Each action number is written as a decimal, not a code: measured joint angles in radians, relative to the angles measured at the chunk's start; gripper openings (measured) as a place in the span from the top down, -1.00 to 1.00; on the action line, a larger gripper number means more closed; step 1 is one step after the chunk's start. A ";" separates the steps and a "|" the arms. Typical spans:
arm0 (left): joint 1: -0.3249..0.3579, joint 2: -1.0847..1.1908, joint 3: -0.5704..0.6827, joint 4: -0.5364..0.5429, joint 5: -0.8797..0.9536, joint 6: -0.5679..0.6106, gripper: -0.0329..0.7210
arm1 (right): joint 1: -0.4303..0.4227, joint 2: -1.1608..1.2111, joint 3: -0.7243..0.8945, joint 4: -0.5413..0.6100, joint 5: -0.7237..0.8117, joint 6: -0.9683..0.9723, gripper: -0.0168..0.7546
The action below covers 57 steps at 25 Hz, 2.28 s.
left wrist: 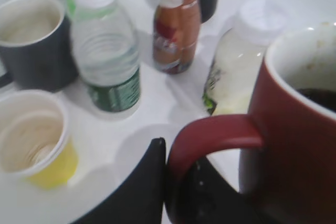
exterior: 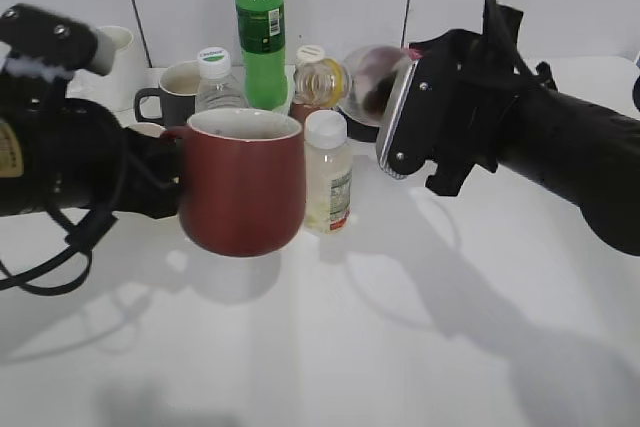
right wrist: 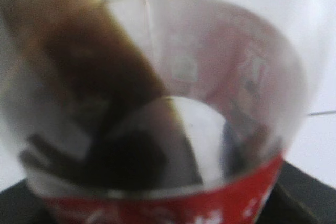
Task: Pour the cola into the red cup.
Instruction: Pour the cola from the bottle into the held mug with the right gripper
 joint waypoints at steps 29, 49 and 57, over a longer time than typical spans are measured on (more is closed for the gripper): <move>-0.072 0.040 -0.013 0.009 -0.094 0.000 0.77 | 0.000 0.000 -0.007 0.006 -0.194 -0.423 -0.30; -0.072 0.040 -0.013 0.009 -0.095 0.000 0.77 | 0.000 0.000 -0.007 0.002 -0.209 -0.425 -0.30; -0.071 0.042 -0.013 0.013 -0.143 0.003 0.77 | 0.000 0.000 -0.009 -0.006 -0.076 -0.202 -0.30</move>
